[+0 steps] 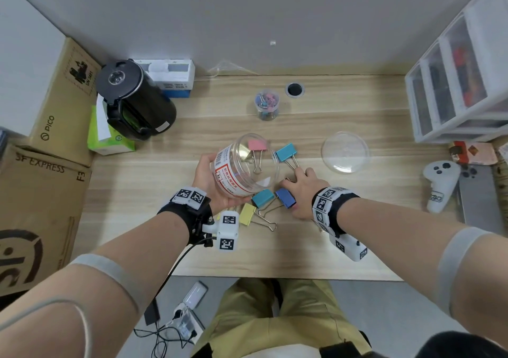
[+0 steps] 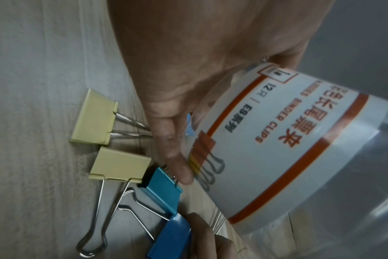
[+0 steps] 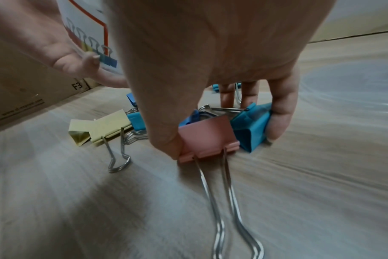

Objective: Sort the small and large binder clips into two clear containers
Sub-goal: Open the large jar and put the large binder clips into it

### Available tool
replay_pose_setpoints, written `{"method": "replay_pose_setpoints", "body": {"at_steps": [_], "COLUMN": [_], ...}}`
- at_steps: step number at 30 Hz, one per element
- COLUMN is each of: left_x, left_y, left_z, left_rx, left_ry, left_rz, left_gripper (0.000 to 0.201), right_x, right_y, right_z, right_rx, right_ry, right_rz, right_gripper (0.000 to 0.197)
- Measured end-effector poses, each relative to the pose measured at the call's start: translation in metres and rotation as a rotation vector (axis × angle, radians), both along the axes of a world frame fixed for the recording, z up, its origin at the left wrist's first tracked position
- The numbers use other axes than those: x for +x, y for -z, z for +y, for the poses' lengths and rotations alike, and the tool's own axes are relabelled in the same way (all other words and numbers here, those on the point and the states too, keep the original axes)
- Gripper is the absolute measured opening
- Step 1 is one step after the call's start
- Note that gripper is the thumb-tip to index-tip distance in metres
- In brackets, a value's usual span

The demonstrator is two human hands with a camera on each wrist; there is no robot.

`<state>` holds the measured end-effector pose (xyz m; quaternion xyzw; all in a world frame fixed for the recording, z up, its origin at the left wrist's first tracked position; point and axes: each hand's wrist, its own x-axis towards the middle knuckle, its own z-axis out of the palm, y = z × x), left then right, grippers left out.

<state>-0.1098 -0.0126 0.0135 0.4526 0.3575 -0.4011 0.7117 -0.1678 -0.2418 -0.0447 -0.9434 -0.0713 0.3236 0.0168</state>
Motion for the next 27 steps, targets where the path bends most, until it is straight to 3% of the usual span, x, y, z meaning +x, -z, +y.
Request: {"method": "replay_pose_setpoints", "body": {"at_steps": [12, 27], "left_x": [-0.004, 0.0], "left_y": [0.003, 0.005], "left_z": [0.001, -0.003], "left_rx": [0.044, 0.069], "left_ry": [0.005, 0.015], "left_rz": [-0.018, 0.003], "left_gripper": [0.07, 0.066], "right_x": [0.002, 0.015], "right_y": [0.005, 0.001], "right_z": [-0.004, -0.027], "right_rx": [0.058, 0.232], "right_ry": [0.116, 0.133], "right_rz": [-0.053, -0.036], "right_gripper": [0.058, 0.063]}}
